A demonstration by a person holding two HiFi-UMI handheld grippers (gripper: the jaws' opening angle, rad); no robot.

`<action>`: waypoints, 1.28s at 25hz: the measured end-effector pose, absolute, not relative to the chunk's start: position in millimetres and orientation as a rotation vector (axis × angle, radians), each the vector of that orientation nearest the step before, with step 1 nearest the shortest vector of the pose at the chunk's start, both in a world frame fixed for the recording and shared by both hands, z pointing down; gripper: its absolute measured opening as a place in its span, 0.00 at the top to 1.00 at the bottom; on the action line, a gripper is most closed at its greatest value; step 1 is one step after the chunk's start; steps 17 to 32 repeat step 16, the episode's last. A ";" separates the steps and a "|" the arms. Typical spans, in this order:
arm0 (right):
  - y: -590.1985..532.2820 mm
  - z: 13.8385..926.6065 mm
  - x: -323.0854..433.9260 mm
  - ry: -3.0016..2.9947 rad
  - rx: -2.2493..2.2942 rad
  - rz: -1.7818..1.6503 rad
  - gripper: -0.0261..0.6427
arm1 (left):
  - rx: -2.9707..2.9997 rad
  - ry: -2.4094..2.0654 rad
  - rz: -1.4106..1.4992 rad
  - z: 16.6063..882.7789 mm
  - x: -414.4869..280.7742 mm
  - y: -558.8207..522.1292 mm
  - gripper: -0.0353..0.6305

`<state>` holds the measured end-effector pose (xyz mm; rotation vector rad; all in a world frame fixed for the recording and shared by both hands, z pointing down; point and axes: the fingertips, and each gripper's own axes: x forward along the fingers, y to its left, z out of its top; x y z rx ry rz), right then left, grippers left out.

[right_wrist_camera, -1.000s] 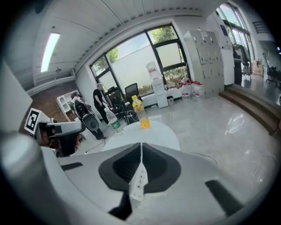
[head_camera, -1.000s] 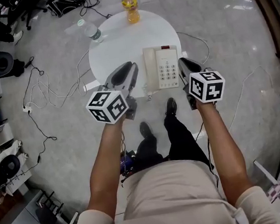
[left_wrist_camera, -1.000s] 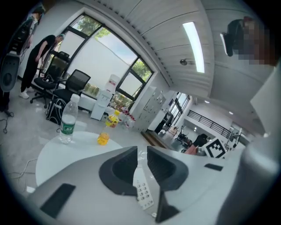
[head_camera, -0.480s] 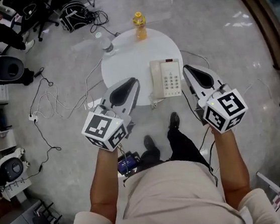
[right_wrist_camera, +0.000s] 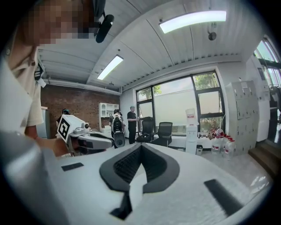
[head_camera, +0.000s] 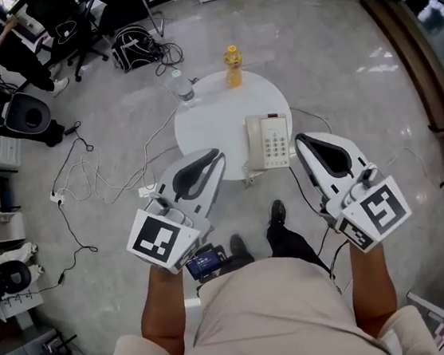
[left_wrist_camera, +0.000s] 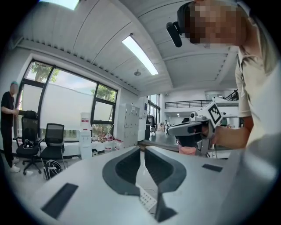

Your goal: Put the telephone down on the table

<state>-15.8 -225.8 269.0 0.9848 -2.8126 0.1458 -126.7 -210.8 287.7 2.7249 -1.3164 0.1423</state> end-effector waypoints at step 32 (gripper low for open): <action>-151.7 229.9 -37.0 -2.813 0.960 0.035 0.97 | 2.767 -1.393 0.050 238.1 -164.7 -137.9 0.90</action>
